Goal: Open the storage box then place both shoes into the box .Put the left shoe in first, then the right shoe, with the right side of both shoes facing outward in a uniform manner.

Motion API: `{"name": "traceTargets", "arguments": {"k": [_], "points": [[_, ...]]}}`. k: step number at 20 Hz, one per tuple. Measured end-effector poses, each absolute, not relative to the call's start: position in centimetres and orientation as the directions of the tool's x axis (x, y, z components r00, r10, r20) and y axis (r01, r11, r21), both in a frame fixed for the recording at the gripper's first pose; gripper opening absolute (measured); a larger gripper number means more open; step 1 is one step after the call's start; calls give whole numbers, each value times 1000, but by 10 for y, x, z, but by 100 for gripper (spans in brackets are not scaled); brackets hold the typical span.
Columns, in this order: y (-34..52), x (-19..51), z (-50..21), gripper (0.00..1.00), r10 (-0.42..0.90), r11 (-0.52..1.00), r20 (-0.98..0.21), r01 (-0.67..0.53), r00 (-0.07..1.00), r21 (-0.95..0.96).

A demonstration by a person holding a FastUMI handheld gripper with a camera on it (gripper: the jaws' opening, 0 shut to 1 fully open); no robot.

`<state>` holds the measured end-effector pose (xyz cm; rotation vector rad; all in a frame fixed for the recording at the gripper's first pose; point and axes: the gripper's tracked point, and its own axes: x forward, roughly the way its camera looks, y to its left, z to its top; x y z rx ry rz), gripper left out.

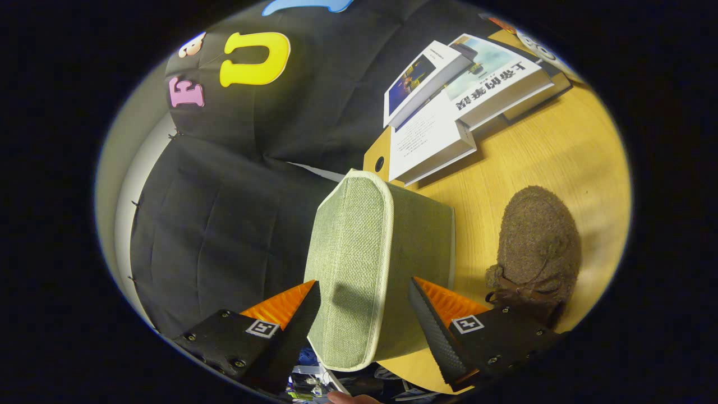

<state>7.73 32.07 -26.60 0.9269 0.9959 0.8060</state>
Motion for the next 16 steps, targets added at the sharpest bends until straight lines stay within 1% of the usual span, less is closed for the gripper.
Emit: {"name": "traceTargets", "arguments": {"k": [3, 6, 8, 10, 11, 12, 13, 14, 15, 16], "points": [[332, 79, -266, 96, 907, 327, -286, -86, 309, 941], [335, 81, -266, 95, 909, 311, -287, -32, 301, 950], [340, 83, -261, 77, 912, 292, -279, 3, 299, 957], [334, 84, -258, 60, 907, 308, -287, -20, 308, 951], [322, 86, -251, 53, 905, 310, -288, -23, 314, 950], [329, 85, -251, 46, 904, 311, -287, -27, 318, 950], [318, 88, -244, 34, 901, 312, -293, -9, 319, 950], [329, 86, -244, 22, 906, 305, -286, -13, 312, 952], [331, 90, -244, 19, 904, 315, -293, -21, 312, 949], [331, 88, -235, 10, 907, 314, -289, -35, 306, 949]]}}
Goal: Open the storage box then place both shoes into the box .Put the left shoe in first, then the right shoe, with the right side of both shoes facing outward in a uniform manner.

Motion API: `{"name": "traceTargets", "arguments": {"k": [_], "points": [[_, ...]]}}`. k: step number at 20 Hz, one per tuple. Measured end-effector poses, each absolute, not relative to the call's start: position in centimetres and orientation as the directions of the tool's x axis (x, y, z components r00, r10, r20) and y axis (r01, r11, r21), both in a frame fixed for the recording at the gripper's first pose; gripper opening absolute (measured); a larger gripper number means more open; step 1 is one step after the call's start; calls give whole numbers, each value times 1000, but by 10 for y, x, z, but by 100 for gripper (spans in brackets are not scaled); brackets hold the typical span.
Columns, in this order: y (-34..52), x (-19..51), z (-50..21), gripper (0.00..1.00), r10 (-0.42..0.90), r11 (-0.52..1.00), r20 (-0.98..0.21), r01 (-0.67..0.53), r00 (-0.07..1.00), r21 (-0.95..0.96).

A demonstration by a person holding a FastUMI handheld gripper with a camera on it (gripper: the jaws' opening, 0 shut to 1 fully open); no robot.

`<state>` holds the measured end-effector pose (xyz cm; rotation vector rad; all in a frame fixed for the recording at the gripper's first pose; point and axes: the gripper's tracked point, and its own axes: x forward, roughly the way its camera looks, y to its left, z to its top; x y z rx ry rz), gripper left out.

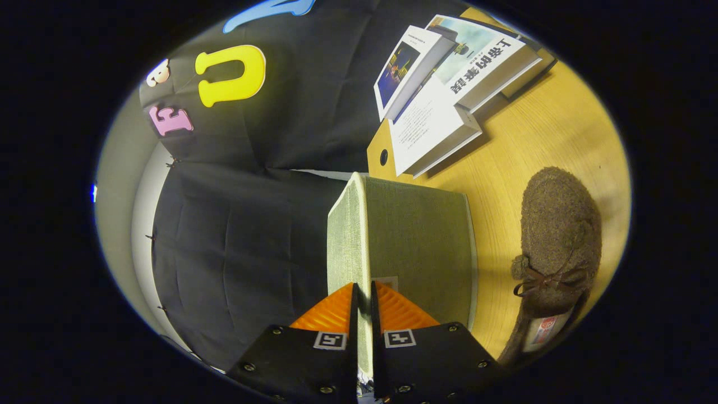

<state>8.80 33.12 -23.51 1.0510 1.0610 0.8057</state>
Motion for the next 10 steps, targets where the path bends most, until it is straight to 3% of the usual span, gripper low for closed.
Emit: {"name": "traceTargets", "arguments": {"k": [1, 10], "points": [[331, 87, -230, 6, 908, 323, -296, -46, 296, 945], [352, 92, -167, 6, 900, 376, -315, -171, 300, 911]]}}
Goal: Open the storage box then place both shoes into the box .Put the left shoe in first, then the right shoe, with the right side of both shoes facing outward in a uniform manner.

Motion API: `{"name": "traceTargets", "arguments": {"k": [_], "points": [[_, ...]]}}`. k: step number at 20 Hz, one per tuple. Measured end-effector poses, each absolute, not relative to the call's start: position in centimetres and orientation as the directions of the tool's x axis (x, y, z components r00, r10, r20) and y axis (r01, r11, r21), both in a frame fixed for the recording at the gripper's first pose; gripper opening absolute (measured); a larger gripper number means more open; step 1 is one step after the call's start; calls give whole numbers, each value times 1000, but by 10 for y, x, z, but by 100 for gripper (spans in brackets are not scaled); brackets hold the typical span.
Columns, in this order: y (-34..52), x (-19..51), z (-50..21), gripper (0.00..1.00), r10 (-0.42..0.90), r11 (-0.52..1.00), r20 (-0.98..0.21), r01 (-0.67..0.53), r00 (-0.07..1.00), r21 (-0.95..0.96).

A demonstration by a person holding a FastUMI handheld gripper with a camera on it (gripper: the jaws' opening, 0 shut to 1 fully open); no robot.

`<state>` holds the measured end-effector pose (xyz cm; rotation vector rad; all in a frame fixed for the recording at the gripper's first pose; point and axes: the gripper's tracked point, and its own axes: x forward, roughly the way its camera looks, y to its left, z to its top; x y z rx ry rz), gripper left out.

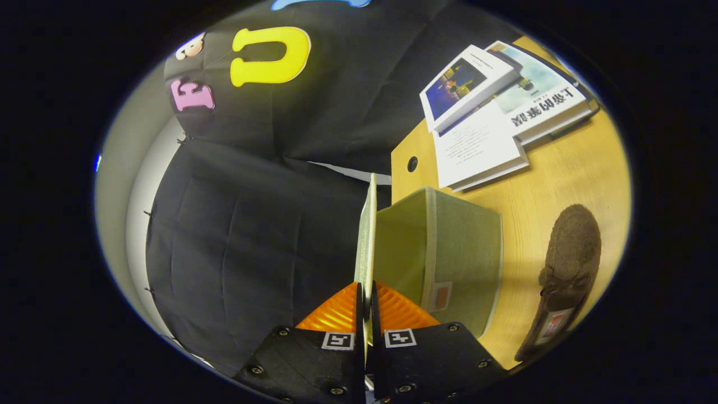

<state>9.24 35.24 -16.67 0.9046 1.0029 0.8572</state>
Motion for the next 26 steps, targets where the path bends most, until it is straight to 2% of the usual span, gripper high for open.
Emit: {"name": "traceTargets", "arguments": {"k": [5, 14, 21, 26], "points": [[395, 95, -126, 6, 903, 399, -322, -279, 283, 874], [524, 86, -79, 10, 932, 359, -302, -404, 198, 842], [594, 72, -98, 11, 934, 356, -333, -361, 128, 862], [602, 75, -102, 13, 925, 379, -356, -359, 133, 853]]}}
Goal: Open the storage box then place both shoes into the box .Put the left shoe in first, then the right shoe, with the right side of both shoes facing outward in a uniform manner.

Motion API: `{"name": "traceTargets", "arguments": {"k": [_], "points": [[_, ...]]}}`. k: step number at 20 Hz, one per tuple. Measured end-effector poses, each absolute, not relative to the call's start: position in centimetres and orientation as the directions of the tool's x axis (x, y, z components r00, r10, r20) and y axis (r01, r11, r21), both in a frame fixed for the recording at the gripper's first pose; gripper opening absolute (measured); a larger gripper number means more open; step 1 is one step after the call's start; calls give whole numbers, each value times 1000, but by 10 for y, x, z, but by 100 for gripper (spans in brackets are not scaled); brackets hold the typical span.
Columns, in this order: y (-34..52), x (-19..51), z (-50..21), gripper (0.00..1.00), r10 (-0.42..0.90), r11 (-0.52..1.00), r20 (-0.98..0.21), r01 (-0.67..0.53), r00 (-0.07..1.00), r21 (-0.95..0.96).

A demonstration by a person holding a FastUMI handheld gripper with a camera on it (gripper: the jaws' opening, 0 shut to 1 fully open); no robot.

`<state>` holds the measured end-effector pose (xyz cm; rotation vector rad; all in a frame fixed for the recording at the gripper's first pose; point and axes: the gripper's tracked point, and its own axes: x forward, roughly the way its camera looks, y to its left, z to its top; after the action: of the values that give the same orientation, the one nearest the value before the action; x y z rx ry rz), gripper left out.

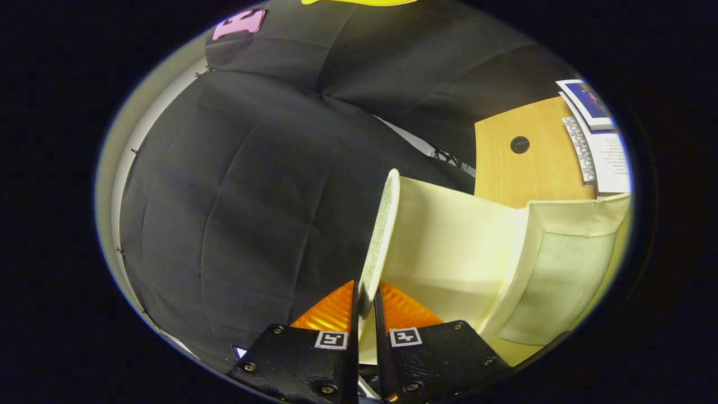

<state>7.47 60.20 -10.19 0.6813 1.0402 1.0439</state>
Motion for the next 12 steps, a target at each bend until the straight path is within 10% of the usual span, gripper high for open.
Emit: {"name": "traceTargets", "arguments": {"k": [3, 8, 12], "points": [[592, 75, -95, 22, 926, 377, -354, -369, 129, 850], [548, 78, -91, 89, 905, 423, -384, -472, 182, 774], [501, 82, -100, 95, 857, 505, -447, -586, 255, 634]]}}
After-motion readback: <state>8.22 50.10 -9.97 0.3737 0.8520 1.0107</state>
